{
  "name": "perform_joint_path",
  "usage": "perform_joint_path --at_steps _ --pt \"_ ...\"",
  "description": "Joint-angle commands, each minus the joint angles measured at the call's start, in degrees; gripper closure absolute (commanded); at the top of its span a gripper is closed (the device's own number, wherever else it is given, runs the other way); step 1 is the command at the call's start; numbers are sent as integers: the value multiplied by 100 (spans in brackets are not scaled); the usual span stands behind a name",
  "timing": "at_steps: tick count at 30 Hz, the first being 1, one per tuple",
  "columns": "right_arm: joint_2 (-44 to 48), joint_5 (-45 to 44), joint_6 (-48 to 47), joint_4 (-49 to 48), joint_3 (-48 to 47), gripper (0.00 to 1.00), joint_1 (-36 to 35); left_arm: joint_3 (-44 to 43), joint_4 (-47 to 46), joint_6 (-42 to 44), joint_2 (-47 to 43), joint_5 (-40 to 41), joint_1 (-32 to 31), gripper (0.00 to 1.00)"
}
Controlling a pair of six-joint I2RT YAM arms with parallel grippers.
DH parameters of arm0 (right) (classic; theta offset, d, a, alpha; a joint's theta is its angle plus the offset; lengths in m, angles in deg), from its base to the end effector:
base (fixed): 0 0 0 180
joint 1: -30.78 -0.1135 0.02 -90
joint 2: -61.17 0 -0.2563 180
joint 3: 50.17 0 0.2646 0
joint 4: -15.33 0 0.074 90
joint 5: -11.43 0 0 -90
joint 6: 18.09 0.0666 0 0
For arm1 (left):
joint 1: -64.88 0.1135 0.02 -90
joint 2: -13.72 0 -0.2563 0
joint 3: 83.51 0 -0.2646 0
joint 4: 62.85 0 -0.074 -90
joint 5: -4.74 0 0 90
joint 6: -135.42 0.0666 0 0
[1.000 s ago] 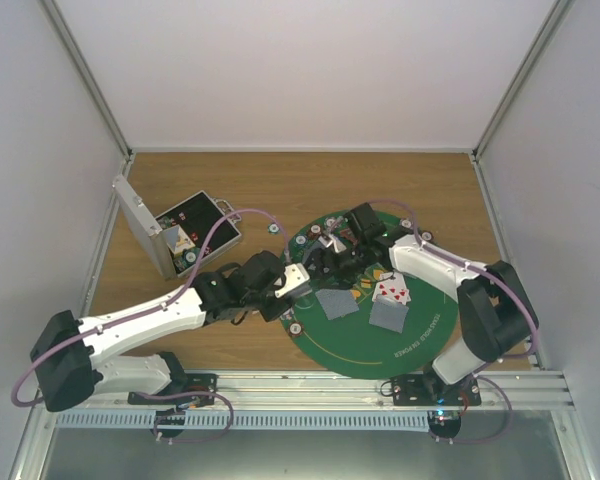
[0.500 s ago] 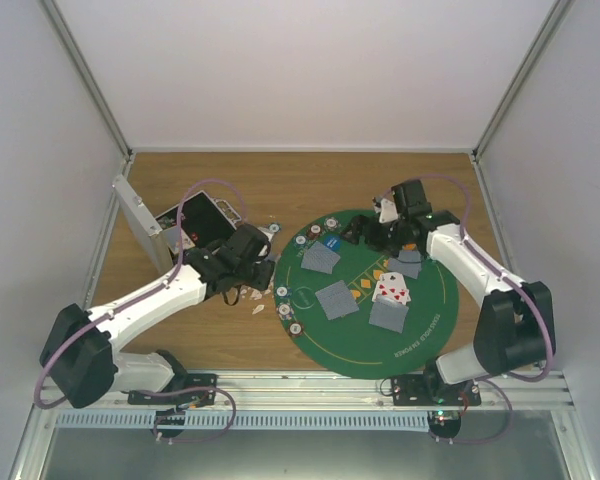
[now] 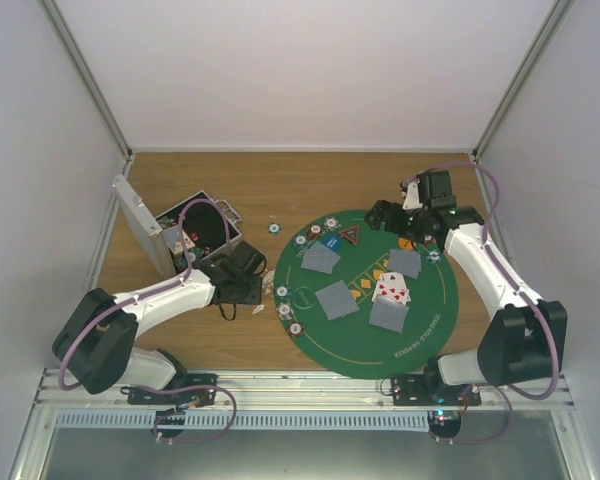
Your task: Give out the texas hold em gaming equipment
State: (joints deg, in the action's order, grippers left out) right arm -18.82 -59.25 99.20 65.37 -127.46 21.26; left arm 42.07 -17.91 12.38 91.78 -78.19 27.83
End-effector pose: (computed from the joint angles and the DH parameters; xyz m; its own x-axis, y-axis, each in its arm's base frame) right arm 0.3145 0.0751 0.2445 -0.8597 0.2945 -0.4173 0.0456 0.8580 0.5116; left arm 0.2129 -0.1504 0.1277 -0.9293 0.0236 -0.3686 0.0661 0.9925 -0.1031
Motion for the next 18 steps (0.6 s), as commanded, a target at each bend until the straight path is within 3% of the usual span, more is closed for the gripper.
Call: perform_joint_path --at_steps 1,8,18 --pt "173 -157 -155 38 -68 0 138 43 -495 -227 178 -4 36 43" --pt "214 -25 39 -130 176 0 180 39 -342 -107 166 11 32 37" --pt "464 28 233 -234 399 0 194 100 -159 -21 -357 99 34 11"
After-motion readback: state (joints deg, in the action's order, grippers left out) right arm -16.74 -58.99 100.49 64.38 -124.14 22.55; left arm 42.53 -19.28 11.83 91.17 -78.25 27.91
